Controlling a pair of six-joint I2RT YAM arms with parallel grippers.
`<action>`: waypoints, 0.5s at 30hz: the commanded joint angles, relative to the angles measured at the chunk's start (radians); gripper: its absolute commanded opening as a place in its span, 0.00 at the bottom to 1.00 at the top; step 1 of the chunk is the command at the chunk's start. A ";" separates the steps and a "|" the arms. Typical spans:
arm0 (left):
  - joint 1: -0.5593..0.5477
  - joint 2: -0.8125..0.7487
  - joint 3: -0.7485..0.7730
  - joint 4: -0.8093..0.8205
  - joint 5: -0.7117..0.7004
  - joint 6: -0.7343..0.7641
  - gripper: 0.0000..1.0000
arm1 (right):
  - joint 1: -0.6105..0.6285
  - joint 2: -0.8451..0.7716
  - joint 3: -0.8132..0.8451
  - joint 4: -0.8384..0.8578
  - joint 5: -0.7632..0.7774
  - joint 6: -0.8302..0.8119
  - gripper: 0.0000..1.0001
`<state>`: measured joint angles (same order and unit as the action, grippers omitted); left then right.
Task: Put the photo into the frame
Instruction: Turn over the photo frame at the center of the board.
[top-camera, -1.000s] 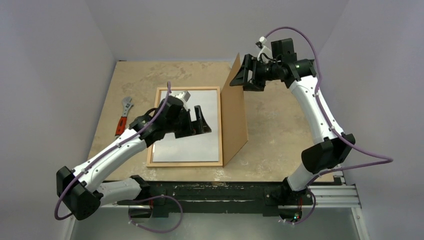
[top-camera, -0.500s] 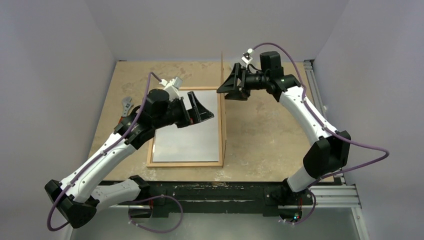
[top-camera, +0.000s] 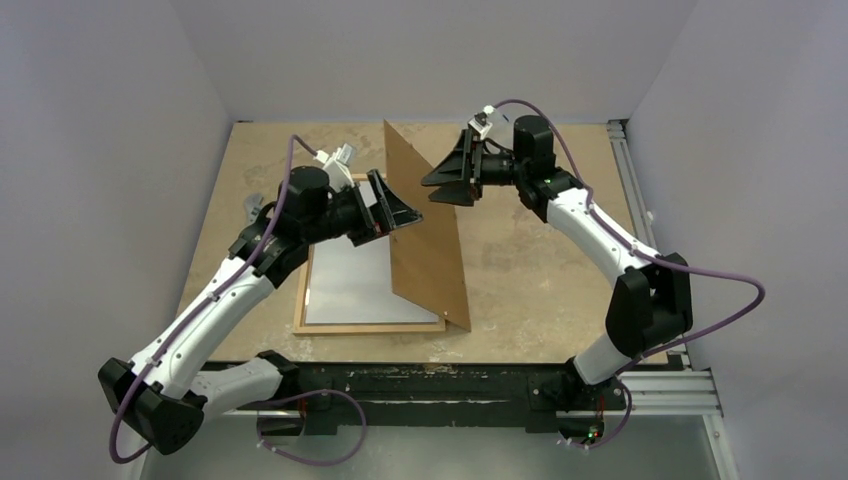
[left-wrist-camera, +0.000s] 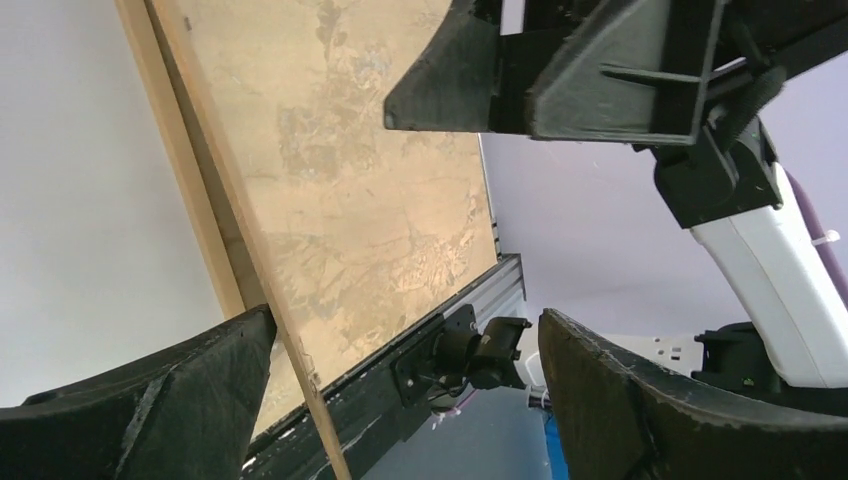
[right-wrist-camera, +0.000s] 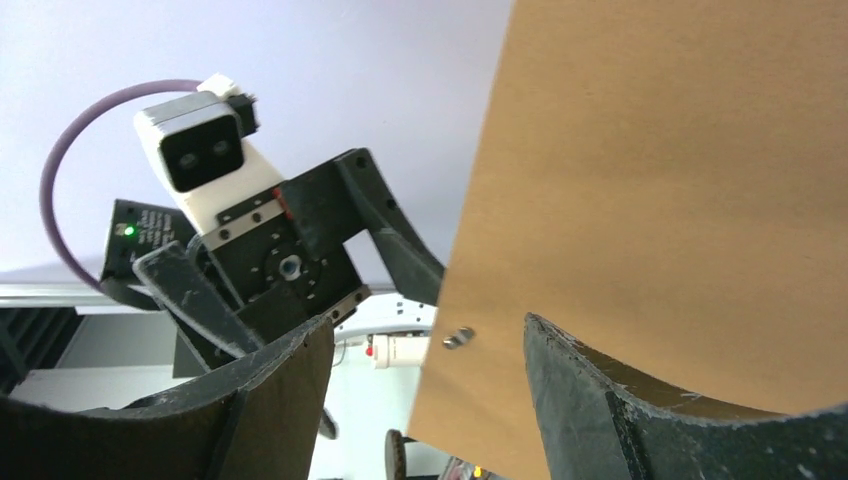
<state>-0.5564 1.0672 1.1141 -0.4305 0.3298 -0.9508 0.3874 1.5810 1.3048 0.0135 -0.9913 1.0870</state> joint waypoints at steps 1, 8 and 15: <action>0.007 0.023 0.020 -0.015 0.002 0.022 0.99 | -0.003 -0.044 0.014 0.100 -0.064 0.039 0.68; 0.010 0.007 -0.069 -0.023 -0.119 0.038 0.86 | -0.053 -0.067 0.010 -0.165 0.010 -0.169 0.67; 0.015 0.068 -0.207 0.152 -0.122 -0.002 0.81 | -0.134 -0.071 -0.021 -0.540 0.231 -0.514 0.67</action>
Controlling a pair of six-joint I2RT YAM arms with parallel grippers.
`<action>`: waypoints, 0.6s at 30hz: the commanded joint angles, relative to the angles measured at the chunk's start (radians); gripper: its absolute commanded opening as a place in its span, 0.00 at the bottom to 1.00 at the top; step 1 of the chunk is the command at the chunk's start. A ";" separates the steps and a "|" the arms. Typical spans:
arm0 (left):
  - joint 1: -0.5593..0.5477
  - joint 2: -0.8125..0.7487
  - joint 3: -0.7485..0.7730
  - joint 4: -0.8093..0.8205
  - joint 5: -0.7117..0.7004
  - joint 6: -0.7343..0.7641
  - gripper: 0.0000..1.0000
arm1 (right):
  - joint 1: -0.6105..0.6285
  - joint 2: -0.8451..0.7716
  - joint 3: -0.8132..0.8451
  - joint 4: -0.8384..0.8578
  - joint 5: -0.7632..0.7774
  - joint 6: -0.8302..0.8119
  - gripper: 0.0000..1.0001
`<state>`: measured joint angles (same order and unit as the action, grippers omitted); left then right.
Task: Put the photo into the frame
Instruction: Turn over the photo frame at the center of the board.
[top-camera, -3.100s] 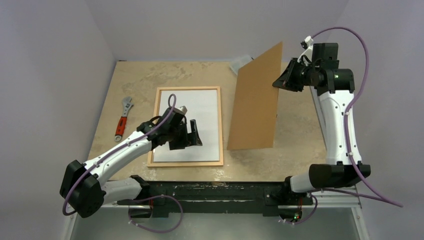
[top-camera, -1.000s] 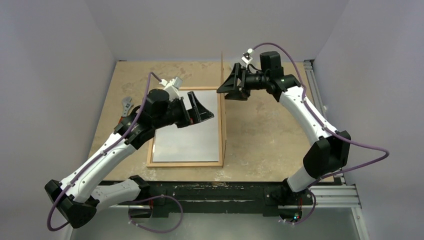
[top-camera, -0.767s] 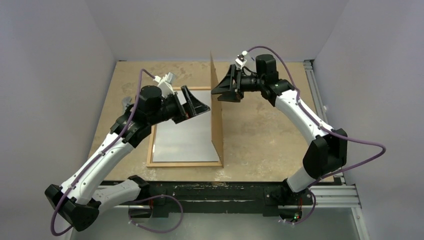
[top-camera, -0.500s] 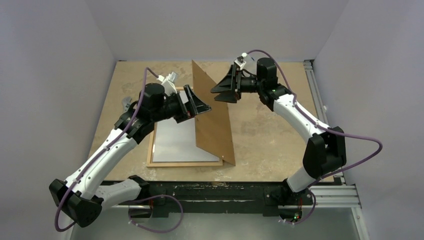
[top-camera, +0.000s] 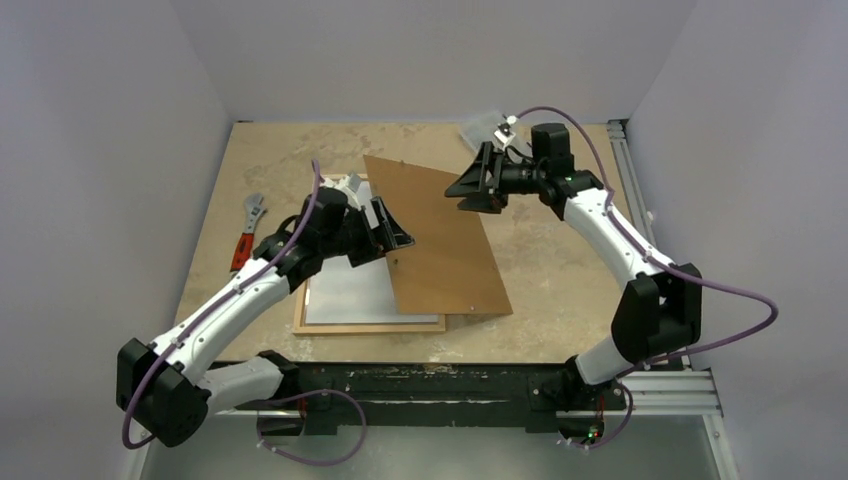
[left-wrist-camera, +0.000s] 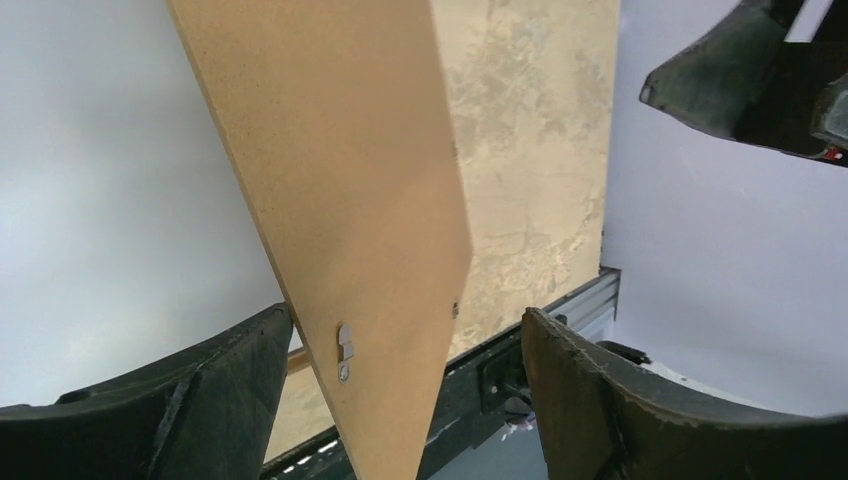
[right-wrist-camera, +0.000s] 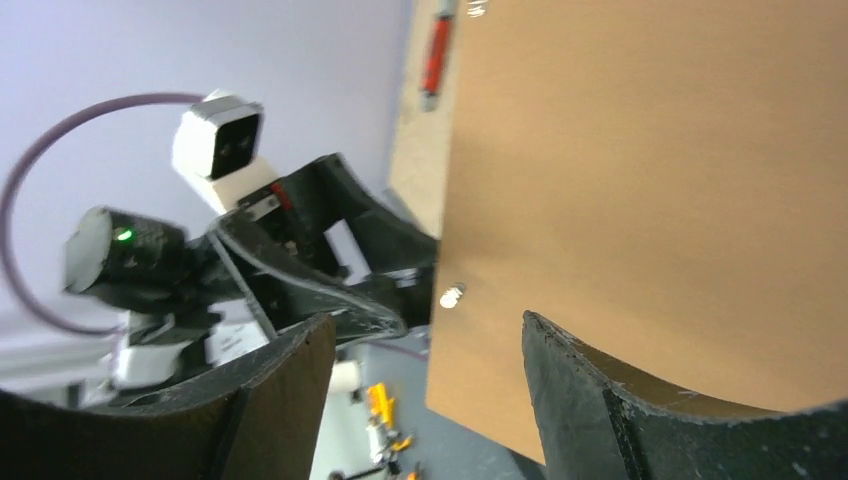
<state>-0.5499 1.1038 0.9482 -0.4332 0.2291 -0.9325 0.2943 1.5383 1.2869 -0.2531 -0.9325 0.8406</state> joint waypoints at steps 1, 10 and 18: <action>0.012 0.040 -0.055 0.171 -0.023 -0.024 0.81 | -0.059 -0.024 -0.011 -0.321 0.232 -0.310 0.67; 0.032 0.112 -0.194 0.345 -0.021 -0.074 0.82 | -0.205 0.133 -0.192 -0.343 0.508 -0.447 0.68; 0.056 0.196 -0.239 0.383 -0.016 -0.083 0.83 | -0.211 0.200 -0.211 -0.290 0.680 -0.427 0.68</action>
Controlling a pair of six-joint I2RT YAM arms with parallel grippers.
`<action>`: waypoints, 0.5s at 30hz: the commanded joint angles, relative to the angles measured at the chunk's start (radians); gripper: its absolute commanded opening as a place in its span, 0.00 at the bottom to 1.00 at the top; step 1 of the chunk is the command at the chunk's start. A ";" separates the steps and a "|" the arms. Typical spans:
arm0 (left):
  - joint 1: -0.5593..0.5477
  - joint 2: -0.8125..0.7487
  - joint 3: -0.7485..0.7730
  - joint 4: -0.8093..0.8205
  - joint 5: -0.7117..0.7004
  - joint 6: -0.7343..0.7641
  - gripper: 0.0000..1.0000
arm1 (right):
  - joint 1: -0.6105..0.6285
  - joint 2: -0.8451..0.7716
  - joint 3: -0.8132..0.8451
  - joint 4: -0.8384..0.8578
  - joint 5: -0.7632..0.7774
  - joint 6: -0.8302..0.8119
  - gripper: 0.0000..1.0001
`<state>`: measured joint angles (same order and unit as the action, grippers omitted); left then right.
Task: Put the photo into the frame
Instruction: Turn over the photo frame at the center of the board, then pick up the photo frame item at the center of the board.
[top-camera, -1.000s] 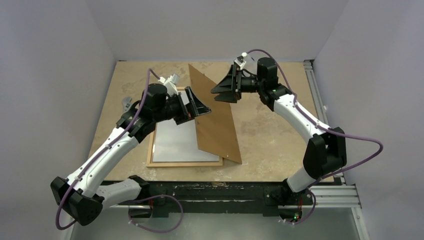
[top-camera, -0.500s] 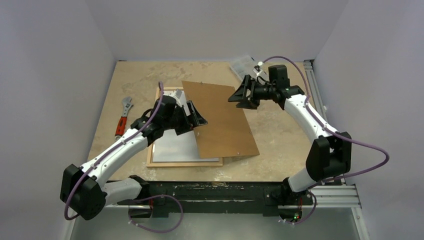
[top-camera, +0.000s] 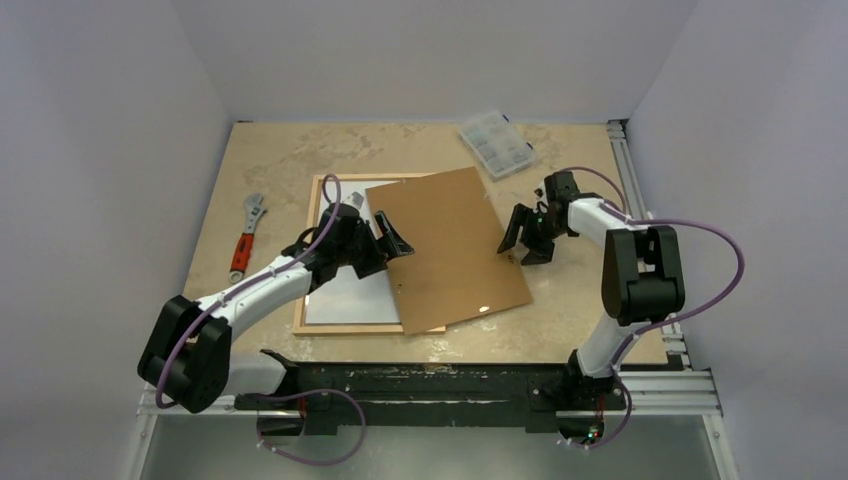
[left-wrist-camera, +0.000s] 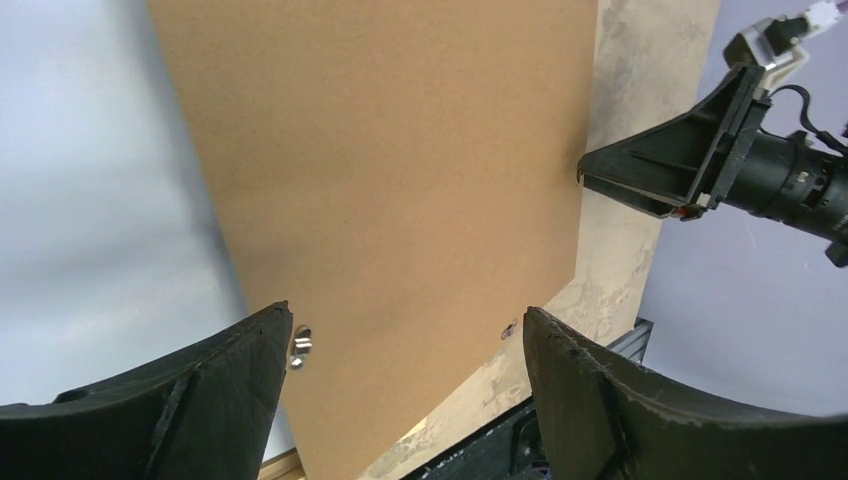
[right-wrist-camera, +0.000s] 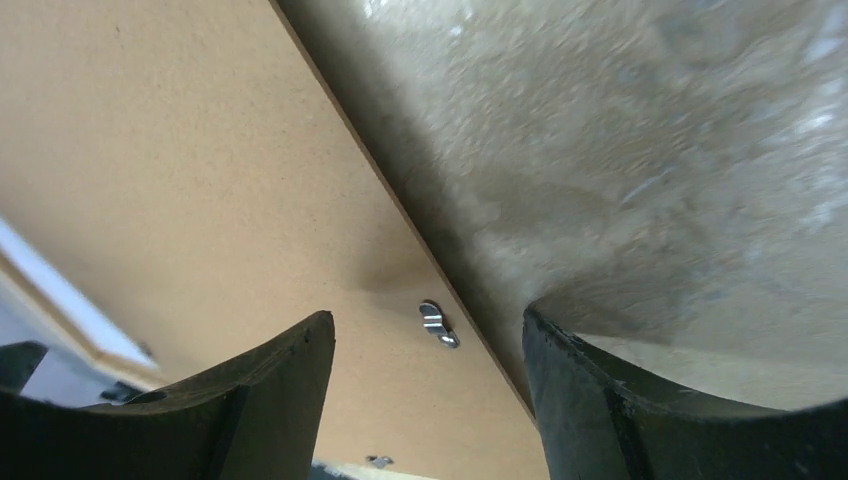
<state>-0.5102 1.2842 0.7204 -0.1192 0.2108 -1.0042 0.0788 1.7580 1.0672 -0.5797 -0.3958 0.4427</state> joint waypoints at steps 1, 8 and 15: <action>0.019 0.019 -0.013 0.060 -0.006 -0.010 0.83 | 0.004 -0.022 0.009 0.045 0.153 -0.027 0.68; 0.032 0.058 -0.012 -0.018 -0.035 0.022 0.81 | -0.034 0.066 0.039 0.136 0.018 -0.012 0.68; 0.035 0.104 -0.008 -0.011 -0.018 0.038 0.80 | -0.117 0.185 0.047 0.265 -0.195 0.027 0.65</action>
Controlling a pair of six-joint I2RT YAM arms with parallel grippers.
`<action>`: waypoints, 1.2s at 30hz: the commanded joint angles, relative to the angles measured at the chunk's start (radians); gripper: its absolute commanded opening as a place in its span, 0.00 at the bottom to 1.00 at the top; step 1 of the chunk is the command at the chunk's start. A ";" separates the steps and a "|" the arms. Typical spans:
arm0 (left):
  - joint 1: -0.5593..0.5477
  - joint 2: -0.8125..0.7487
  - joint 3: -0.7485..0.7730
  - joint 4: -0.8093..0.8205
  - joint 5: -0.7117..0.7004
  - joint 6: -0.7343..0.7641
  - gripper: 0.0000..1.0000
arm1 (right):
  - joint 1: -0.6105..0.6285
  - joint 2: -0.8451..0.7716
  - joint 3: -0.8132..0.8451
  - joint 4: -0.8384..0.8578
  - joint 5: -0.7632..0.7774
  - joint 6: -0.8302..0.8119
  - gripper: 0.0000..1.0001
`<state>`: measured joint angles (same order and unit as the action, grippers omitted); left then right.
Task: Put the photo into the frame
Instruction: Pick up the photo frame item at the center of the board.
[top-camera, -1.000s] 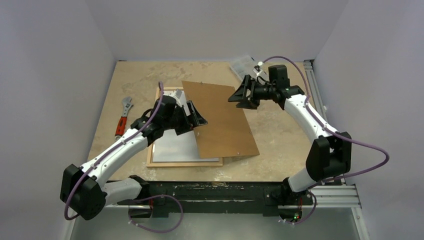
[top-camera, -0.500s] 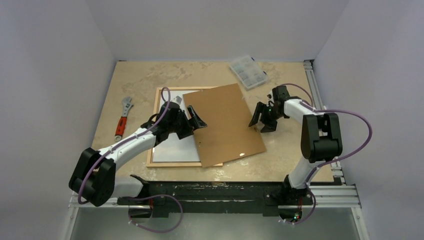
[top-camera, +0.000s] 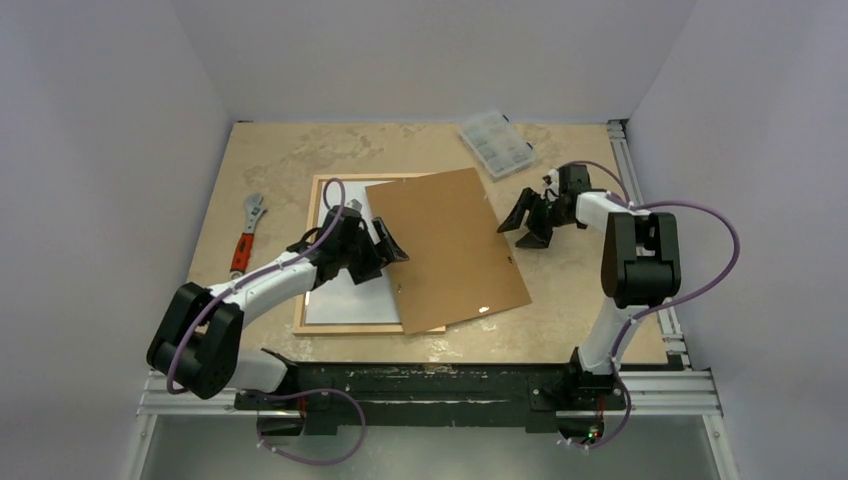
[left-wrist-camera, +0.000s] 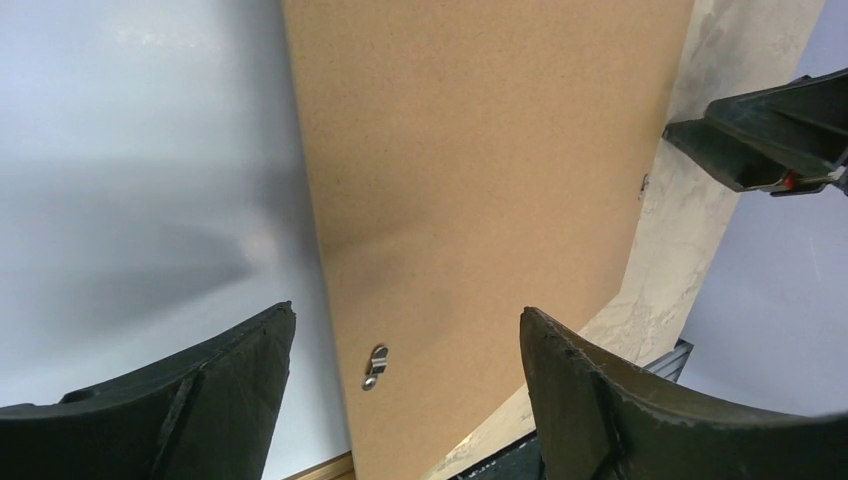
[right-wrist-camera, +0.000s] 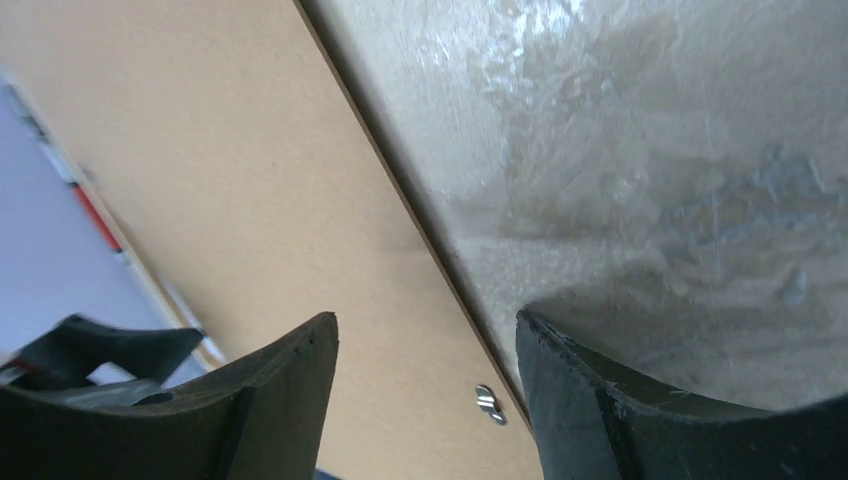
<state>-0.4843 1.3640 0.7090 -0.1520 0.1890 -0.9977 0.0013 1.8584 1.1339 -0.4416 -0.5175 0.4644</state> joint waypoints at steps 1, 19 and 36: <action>0.008 0.036 0.007 0.030 0.013 0.032 0.79 | -0.042 0.100 -0.018 0.145 -0.093 0.012 0.65; 0.007 0.122 0.023 0.026 0.035 0.054 0.75 | 0.082 0.159 -0.150 0.373 -0.366 0.110 0.61; 0.011 0.017 0.098 -0.347 -0.183 0.218 0.79 | 0.198 -0.153 -0.409 0.323 -0.255 0.062 0.66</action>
<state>-0.4725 1.4338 0.7551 -0.3664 0.1062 -0.8394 0.1421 1.7451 0.7582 -0.0200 -0.8825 0.5911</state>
